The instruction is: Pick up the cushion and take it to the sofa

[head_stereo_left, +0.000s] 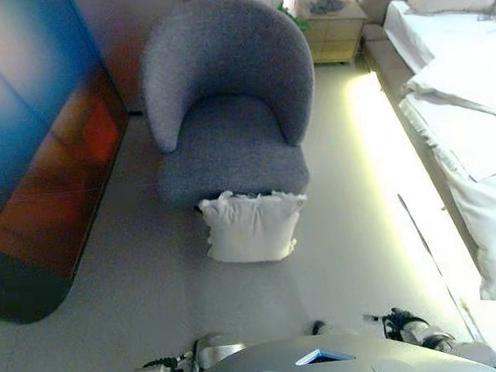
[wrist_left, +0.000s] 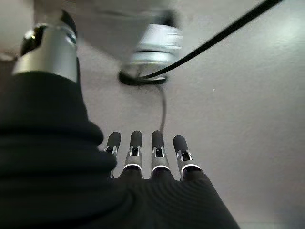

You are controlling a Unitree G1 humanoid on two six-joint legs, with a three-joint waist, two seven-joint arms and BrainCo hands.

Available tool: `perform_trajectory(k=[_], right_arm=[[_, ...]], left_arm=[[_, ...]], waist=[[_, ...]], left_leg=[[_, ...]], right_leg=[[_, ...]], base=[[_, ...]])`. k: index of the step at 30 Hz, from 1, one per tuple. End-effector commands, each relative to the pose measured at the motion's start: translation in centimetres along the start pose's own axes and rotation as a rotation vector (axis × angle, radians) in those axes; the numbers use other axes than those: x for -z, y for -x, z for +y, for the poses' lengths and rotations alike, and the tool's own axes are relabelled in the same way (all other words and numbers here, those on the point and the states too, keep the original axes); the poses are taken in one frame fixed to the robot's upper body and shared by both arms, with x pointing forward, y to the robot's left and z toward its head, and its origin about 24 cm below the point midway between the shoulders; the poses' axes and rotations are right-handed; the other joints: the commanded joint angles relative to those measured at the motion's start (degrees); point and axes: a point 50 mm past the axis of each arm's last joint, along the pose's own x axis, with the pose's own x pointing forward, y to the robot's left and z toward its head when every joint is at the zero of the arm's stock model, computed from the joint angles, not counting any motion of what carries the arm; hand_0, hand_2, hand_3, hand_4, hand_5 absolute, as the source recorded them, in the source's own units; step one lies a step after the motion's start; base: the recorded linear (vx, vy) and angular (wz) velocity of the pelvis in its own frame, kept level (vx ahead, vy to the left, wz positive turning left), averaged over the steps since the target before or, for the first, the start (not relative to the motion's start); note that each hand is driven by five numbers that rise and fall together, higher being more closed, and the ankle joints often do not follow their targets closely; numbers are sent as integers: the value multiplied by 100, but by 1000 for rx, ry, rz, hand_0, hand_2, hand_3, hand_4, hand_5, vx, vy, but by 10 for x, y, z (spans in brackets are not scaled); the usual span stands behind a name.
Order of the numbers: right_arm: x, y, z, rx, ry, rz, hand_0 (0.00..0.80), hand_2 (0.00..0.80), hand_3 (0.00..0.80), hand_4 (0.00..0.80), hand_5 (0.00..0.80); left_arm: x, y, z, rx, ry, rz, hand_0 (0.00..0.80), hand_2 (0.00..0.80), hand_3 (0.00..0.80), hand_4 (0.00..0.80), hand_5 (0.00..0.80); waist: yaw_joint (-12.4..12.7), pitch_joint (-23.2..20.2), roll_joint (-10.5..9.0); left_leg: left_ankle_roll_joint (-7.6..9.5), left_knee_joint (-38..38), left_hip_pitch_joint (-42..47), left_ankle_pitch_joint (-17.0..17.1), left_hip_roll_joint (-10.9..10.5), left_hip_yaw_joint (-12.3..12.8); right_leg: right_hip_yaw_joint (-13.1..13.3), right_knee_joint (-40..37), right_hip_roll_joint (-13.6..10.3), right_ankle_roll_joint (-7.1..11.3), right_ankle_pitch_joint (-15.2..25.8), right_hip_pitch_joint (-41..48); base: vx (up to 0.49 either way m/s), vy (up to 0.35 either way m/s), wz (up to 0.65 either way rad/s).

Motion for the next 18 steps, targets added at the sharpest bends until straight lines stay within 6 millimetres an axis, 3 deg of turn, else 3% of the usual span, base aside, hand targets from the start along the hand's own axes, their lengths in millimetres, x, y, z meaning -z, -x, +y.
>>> perform_trajectory(k=[1,3,7,9,11,13,16,18], right_arm=[[-11,-1,-14,32,-2,-17,0,0,0,0,0],[-11,-1,-15,28,1,-15,0,0,0,0,0],[-5,-1,-15,30,38,0,0,0,0,0,0],[-2,-1,-14,34,40,21,0,0,0,0,0],[2,-1,-13,39,41,42,0,0,0,0,0],[7,-1,-12,39,34,67,0,0,0,0,0],[14,-1,-9,49,25,87,0,0,0,0,0],[15,0,-6,50,21,87,0,0,0,0,0]], left_arm=[[-10,1,-2,10,11,-45,0,0,0,0,0],[-5,1,-3,5,16,-47,0,0,0,0,0],[4,-1,-2,14,-6,-31,0,0,0,0,0],[12,-1,-2,21,-8,-3,0,0,0,0,0],[18,-2,-3,30,-4,24,0,0,0,0,0],[22,-2,-4,34,-7,42,0,0,0,0,0],[19,-1,-4,39,-16,41,0,0,0,0,0],[12,-1,-3,40,-34,24,0,0,0,0,0]], waist=[[205,355,6],[342,403,160],[589,345,349],[698,284,376],[742,211,366],[743,148,353],[670,56,307],[685,-2,254]], left_leg=[[14,587,-788,483,-476,-49],[15,49,-932,669,-712,64],[-52,-1255,-1149,1202,-830,87],[-92,-1658,-1219,1362,-830,59],[-99,-1835,-1249,1300,-752,131],[-92,-1815,-1255,1217,-623,237],[-13,-1662,-1233,927,-499,601],[102,-1376,-1362,765,-563,539]], right_leg=[[111,248,284,-442,-309,382],[186,187,466,-445,-470,659],[473,-7,675,-485,-806,1281],[691,-89,700,-512,-981,1556],[826,-99,662,-516,-1165,1733],[837,-41,593,-506,-1340,1841],[635,117,362,-373,-1463,1859],[607,387,194,-272,-1506,1877]], base=[[189,-57,15],[282,2,-16],[428,60,-76],[467,90,52],[449,104,62],[461,135,-20],[487,192,-26],[460,185,-18]])
